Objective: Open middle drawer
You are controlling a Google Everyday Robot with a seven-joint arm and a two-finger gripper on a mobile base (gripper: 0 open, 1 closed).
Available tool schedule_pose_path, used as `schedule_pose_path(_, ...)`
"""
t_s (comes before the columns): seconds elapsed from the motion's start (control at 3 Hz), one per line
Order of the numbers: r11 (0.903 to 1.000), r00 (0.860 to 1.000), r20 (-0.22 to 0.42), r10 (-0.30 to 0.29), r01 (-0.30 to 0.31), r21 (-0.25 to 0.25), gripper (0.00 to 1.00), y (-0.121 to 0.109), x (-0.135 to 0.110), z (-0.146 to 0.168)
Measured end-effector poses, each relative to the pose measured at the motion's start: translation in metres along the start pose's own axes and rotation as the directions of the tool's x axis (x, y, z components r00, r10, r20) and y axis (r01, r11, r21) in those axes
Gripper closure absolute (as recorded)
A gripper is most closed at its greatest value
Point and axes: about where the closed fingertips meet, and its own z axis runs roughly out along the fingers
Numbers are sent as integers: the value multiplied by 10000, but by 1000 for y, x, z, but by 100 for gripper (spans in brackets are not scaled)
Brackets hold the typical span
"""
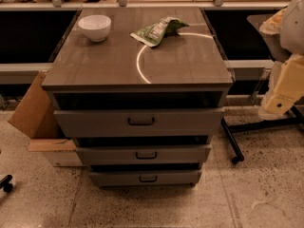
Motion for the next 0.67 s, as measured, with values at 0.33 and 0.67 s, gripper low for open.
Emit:
schedule_pose_path(0.33,10000,10000,0,0,0,1,0,0,0,0)
schedule_pose_path(0.67,9996,9991,337,-246,251,-153,0,7,-4,9)
